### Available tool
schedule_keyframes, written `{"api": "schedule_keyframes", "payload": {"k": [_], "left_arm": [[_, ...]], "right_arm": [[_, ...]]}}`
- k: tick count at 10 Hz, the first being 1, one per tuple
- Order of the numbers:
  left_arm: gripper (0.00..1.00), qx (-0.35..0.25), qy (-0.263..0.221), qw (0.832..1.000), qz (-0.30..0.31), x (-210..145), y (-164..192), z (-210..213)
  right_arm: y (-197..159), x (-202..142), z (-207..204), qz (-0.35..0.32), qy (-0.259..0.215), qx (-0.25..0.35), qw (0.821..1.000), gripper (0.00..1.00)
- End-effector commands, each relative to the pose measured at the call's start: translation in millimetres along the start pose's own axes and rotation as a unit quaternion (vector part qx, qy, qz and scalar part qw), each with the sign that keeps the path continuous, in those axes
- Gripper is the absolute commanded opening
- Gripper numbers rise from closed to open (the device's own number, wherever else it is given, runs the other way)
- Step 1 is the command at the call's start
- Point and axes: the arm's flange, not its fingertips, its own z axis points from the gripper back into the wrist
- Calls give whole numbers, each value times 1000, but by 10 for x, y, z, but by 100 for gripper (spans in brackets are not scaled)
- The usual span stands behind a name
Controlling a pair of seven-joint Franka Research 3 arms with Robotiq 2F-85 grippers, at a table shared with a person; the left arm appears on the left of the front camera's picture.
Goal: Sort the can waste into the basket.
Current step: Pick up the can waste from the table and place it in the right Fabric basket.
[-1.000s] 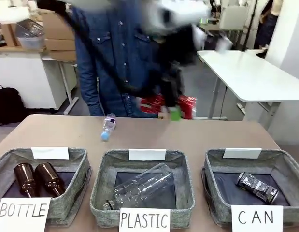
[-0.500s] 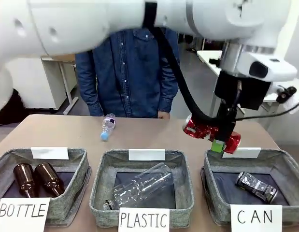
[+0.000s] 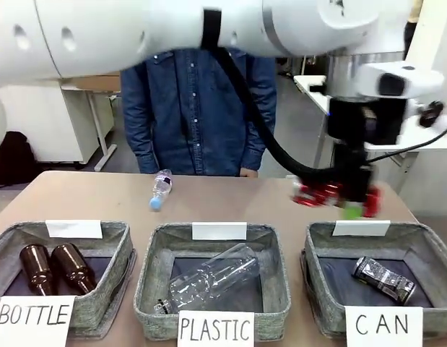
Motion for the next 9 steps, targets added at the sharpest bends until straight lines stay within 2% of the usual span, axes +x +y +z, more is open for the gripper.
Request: {"api": "schedule_keyframes", "payload": {"k": [1, 3, 4, 5, 6, 9], "left_arm": [[43, 25, -99, 989, 111, 35, -328, -458], [43, 17, -122, 980, 159, -54, -331, -643], [43, 44, -135, 974, 178, -65, -340, -705], [43, 97, -128, 970, 181, -55, -316, -752], [43, 121, -122, 972, 161, -29, -279, -779], [43, 103, -137, 977, 130, 15, -192, -875]], "right_arm": [[23, 42, 2, -6, -9, 1, 1000, 100], [23, 42, 2, -6, -9, 1, 1000, 100], [23, 42, 2, -6, -9, 1, 1000, 100], [23, 42, 2, -6, -9, 1, 1000, 100], [23, 42, 2, -6, -9, 1, 1000, 100], [23, 42, 2, -6, -9, 1, 1000, 100]]}}
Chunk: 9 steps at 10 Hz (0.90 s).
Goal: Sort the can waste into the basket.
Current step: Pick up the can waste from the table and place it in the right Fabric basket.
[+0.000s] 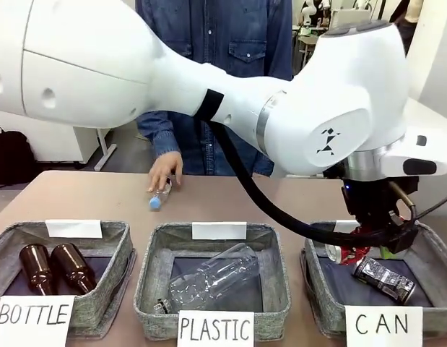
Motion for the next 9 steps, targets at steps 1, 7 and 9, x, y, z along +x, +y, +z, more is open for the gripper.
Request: {"api": "schedule_keyframes", "payload": {"k": [1, 7, 9], "left_arm": [[43, -5, -19, 1000, -11, -17, 5, -43], [100, 18, -49, 998, -29, 16, 42, -80], [100, 19, -46, 998, -25, 17, 44, -62]], "right_arm": [[23, 42, 1, -6, -9, 1, 1000, 100], [23, 42, 1, -6, -9, 1, 1000, 100], [23, 42, 1, -6, -9, 1, 1000, 100]]}}
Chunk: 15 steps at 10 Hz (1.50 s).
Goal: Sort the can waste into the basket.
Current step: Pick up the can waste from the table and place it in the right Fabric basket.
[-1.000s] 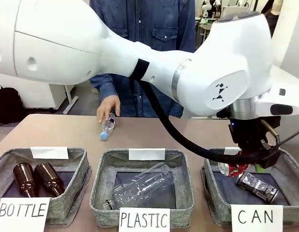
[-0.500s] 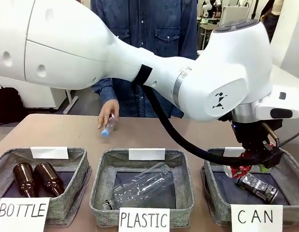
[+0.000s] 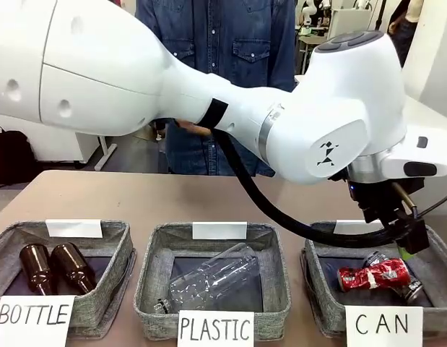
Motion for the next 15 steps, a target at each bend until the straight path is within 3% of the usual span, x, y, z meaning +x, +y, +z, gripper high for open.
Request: {"api": "schedule_keyframes", "payload": {"k": [1, 3, 5, 7, 9, 10, 11, 15], "left_arm": [[100, 7, 0, 1000, -2, -62, -6, 25], [100, -58, 33, 998, 15, -132, -1, 164], [100, -88, 38, 995, 8, -373, -351, 541], [100, -50, 48, 997, -16, -751, -983, 1034], [100, 0, 37, 997, 61, -1302, -1206, 1627], [100, 32, 29, 991, 124, -1665, -1205, 1937], [100, 51, -8, 978, 202, -2169, -1047, 2328], [100, -64, -94, 934, 337, -3582, -395, 3081]], "right_arm": [[23, 42, 1, -6, -9, 1, 1000, 100], [0, 0, 0, 0, 0, 0, 1000, 100], [-22, 17, -11, -1, 4, 4, 1000, 100], [-19, 64, -78, -3, 18, 10, 1000, 100], [50, 79, -190, 6, 36, 0, 999, 100], [117, 92, -239, 14, 36, 0, 999, 100], [250, 105, -339, 34, 38, 8, 999, 100], [902, 59, -1017, 121, 110, 28, 986, 100]]}}
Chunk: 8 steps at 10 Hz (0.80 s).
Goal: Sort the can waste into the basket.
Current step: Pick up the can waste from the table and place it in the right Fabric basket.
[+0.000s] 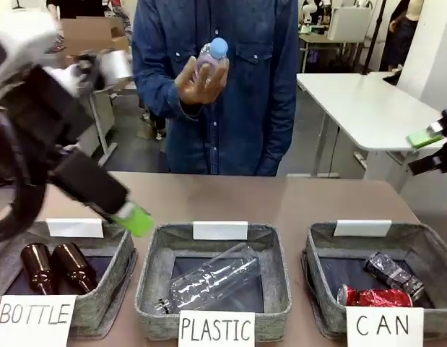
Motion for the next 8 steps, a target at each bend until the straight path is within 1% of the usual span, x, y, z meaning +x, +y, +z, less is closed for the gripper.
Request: {"api": "schedule_keyframes", "payload": {"k": [1, 2, 3, 4, 5, 6, 7, 8], "left_arm": [[100, -61, -24, 992, 109, -289, 431, 291], [100, -136, -80, 971, 182, -418, 727, 413], [100, -210, -128, 949, 197, -535, 953, 442], [100, -252, -173, 928, 214, -648, 1155, 419], [100, -303, -217, 908, 189, -813, 1354, 381], [100, -335, -250, 894, 159, -964, 1479, 357], [100, -339, -249, 891, 172, -1093, 1572, 321], [100, -297, -222, 907, 200, -280, 1515, 1266]], "right_arm": [[228, 57, -296, 39, 10, 58, 998, 100], [348, 93, -400, 33, 13, 107, 994, 100], [449, 125, -482, 15, 2, 148, 989, 100], [525, 178, -500, -22, -19, 189, 982, 100], [567, 233, -439, -58, -41, 212, 975, 100], [558, 280, -309, -77, -60, 233, 967, 100], [515, 326, -163, -97, -89, 247, 960, 100], [529, 242, -411, -34, -30, 210, 977, 100]]}}
